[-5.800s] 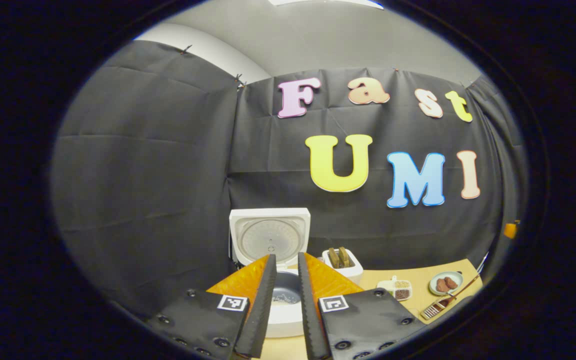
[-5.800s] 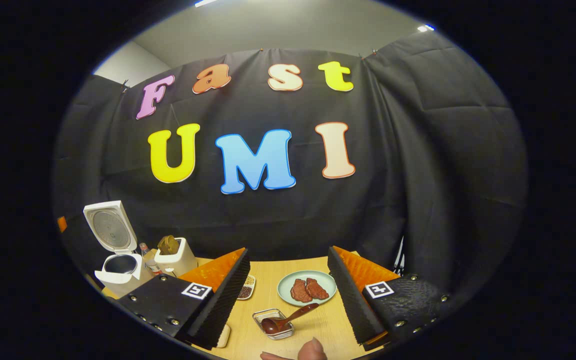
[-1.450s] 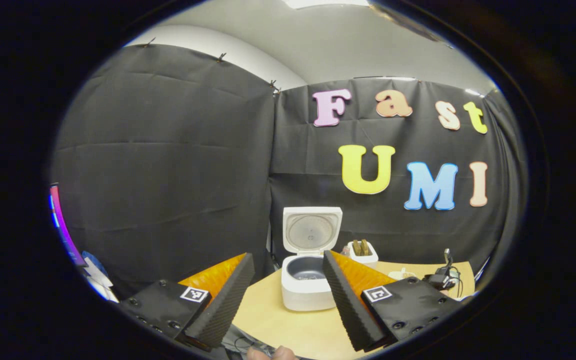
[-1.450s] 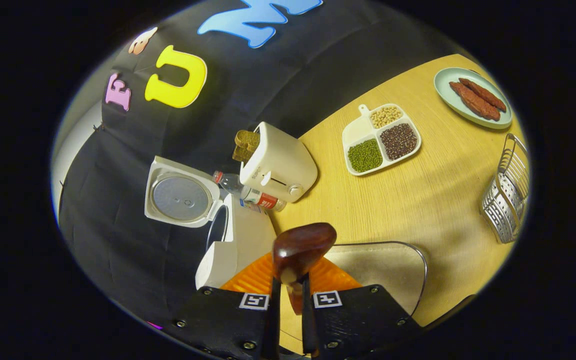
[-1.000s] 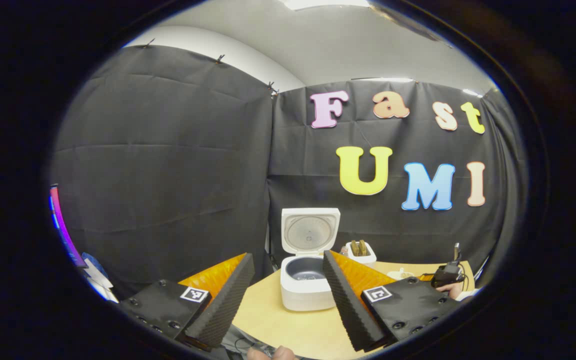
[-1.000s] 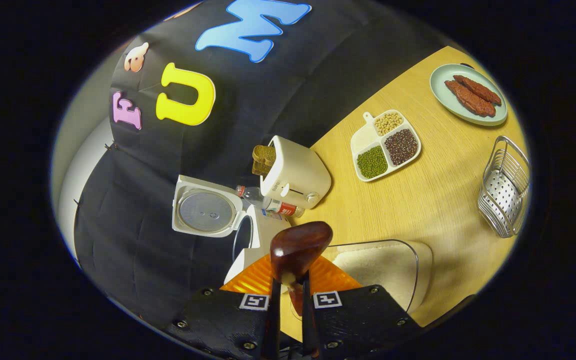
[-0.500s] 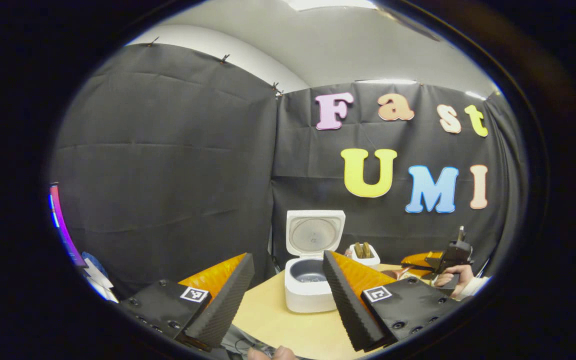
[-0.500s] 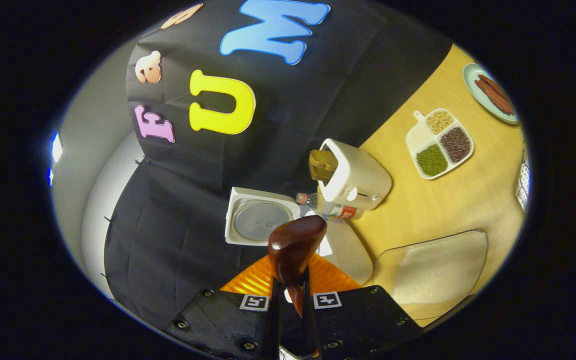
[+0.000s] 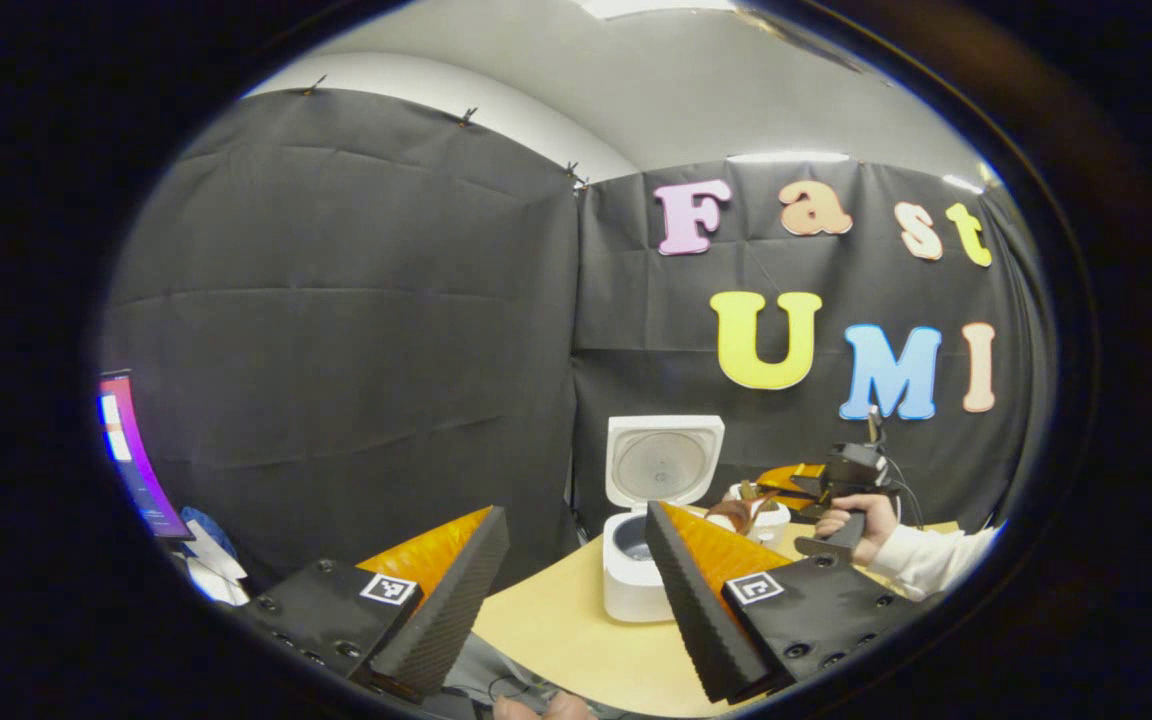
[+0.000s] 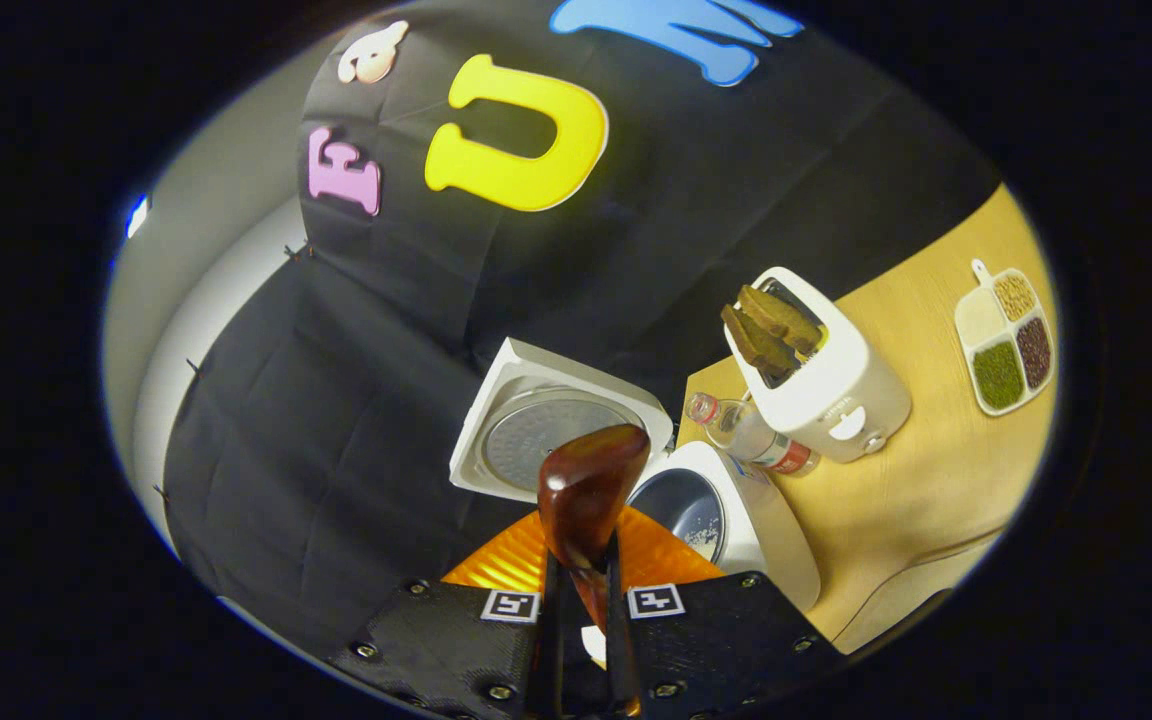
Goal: Close the left gripper, press the button to open the rice cooker; take a wooden spoon from the chopstick holder with the right hand, scoop a spoonful of rice and pour it into the rice cooker, then put the wooden spoon back into the chopstick holder.
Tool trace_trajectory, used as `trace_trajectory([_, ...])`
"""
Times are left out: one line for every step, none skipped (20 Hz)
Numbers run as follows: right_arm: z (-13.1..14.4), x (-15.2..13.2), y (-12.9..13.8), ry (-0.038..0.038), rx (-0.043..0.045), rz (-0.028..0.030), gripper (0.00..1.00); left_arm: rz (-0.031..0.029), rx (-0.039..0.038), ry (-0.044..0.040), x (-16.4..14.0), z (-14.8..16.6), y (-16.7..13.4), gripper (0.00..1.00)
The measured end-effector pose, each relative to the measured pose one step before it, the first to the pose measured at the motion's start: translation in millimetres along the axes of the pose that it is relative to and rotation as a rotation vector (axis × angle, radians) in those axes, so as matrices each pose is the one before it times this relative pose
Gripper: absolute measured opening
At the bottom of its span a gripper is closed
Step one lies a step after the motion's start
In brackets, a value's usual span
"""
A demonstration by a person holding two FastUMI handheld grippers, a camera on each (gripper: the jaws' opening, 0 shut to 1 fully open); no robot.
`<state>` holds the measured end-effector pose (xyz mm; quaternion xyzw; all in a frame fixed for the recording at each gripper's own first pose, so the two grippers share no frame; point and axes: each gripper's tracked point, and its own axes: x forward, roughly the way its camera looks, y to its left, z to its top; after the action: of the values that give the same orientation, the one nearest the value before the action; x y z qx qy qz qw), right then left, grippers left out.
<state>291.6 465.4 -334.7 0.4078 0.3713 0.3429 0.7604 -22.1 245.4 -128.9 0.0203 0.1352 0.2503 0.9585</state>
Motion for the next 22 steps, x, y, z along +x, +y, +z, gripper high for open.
trace_trajectory([-5.65,13.90,-0.35,0.01402,-0.03178,-0.00700,0.17,0.01008,-0.00022,0.00520,1.79,-1.99,1.41,0.93])
trace_trajectory([-4.71,13.86,-1.89,0.01287,-0.03981,-0.01384,0.17,0.01051,-0.00058,0.00790,1.88,-4.76,2.93,0.93])
trace_trajectory([-5.07,14.17,-2.34,0.01453,-0.04274,-0.01579,0.18,0.00907,-0.00045,0.00427,-0.36,-0.38,1.18,0.93])
trace_trajectory([-9.49,14.07,-2.24,0.01694,-0.04975,-0.02041,0.17,0.00919,0.00233,0.00495,-0.05,-2.92,2.52,0.93])
trace_trajectory([-8.17,10.77,-4.61,0.01333,-0.05707,-0.01893,0.17,0.00868,0.00512,0.00669,0.85,-2.10,2.11,0.94])
trace_trajectory([-8.67,12.25,-3.00,0.01773,-0.05646,-0.01804,0.18,0.00944,0.00628,0.00759,-1.26,-1.33,2.59,0.93])
trace_trajectory([-5.71,7.09,-0.62,0.01494,-0.05662,-0.01130,0.18,0.00929,0.00245,0.00521,-1.56,-4.18,3.85,0.93])
trace_trajectory([-5.33,8.41,1.94,0.01696,-0.05750,-0.01203,0.17,0.00887,-0.00455,0.00203,-1.68,-1.31,5.04,0.96])
trace_trajectory([-5.98,4.73,3.07,0.01693,-0.05732,-0.00661,0.17,0.00854,-0.00633,0.00417,-7.48,-2.50,9.74,0.93])
trace_trajectory([-2.85,2.94,1.19,0.00896,-0.06229,-0.00831,0.17,0.00826,-0.00357,0.00252,-3.35,-1.36,6.32,0.93])
trace_trajectory([-1.94,3.00,0.79,0.00292,-0.07118,-0.00953,0.18,0.00893,-0.00010,0.00217,-1.25,-1.05,2.33,0.93])
trace_trajectory([-0.80,-0.32,2.09,0.00104,-0.07446,-0.00900,0.18,0.00749,-0.00059,0.00444,-0.20,-1.58,3.16,0.93])
trace_trajectory([1.31,0.66,2.22,-0.00876,-0.07400,-0.01082,0.18,0.00443,-0.00394,0.00251,0.99,-2.52,2.03,0.93])
trace_trajectory([-1.20,0.64,2.62,-0.00764,-0.06188,-0.00845,0.18,0.00348,-0.00637,0.00360,1.26,-1.77,-0.49,0.93])
trace_trajectory([0.54,-0.06,1.82,-0.01057,-0.04601,-0.00408,0.18,0.00165,-0.00797,0.00441,-0.90,-0.23,0.04,0.93])
trace_trajectory([-0.74,0.39,1.02,-0.01002,-0.03319,-0.00291,0.17,0.00111,-0.00530,0.00268,0.68,-0.39,1.24,0.93])
trace_trajectory([-0.17,-0.70,0.68,-0.00733,-0.03718,-0.01028,0.18,0.00067,-0.00214,-0.00063,0.22,-0.25,-1.00,0.93])
trace_trajectory([-2.01,0.05,0.95,0.00076,-0.05159,-0.01242,0.17,-0.00042,0.00057,-0.00153,-0.47,-0.67,-1.00,0.93])
trace_trajectory([-2.55,1.08,2.53,-0.00176,-0.06402,-0.01323,0.18,-0.00215,0.00571,0.00111,-0.96,0.81,-1.44,0.93])
trace_trajectory([0.23,0.27,2.83,-0.01242,-0.06572,-0.00859,0.18,-0.00251,0.01204,-0.00223,-0.37,0.14,-1.83,0.93])
trace_trajectory([-0.02,-0.17,3.94,-0.00980,-0.06351,-0.00477,0.18,-0.00189,0.01191,-0.00587,-0.67,2.01,-2.06,0.94])
trace_trajectory([-1.15,-2.14,3.55,-0.00780,-0.05347,-0.00174,0.18,-0.00208,0.00434,-0.00162,-0.99,-0.46,-0.72,0.94])
